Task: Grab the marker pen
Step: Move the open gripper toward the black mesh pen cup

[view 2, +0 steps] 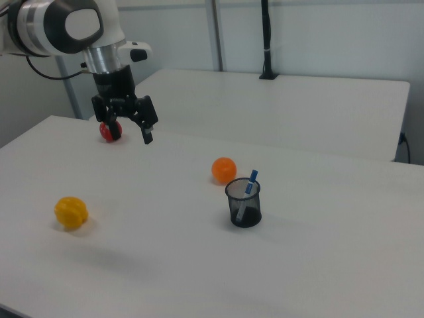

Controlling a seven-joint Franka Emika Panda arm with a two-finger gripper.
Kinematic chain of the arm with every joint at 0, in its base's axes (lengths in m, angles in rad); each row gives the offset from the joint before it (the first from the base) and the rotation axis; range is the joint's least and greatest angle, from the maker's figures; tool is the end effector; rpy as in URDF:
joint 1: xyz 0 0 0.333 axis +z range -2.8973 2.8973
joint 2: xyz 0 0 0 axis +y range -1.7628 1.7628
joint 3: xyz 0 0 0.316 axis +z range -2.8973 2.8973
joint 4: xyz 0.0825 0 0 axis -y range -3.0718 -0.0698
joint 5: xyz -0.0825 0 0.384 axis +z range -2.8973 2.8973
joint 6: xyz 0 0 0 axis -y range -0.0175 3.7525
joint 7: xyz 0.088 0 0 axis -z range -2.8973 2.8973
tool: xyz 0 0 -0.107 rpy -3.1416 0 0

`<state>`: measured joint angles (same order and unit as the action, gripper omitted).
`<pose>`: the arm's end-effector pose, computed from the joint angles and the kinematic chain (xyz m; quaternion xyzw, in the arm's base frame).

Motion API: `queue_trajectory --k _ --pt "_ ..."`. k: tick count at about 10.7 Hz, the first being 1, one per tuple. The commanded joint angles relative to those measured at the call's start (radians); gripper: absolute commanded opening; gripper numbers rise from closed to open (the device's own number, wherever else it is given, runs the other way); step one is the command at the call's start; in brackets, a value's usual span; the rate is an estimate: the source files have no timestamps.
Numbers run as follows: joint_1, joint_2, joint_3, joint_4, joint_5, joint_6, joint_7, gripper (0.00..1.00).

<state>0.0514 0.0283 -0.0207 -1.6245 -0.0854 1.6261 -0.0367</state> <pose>0.5660 0.0088 0.5884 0.9983 0.0366 -0.0135 0.0428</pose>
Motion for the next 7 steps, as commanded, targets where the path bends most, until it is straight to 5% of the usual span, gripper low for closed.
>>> queue_trajectory --k 1,7 --pt "-0.021 0.035 -0.016 0.032 0.015 0.047 -0.003 1.0" --pt "-0.102 0.16 -0.061 0.031 0.007 0.383 0.179 1.0"
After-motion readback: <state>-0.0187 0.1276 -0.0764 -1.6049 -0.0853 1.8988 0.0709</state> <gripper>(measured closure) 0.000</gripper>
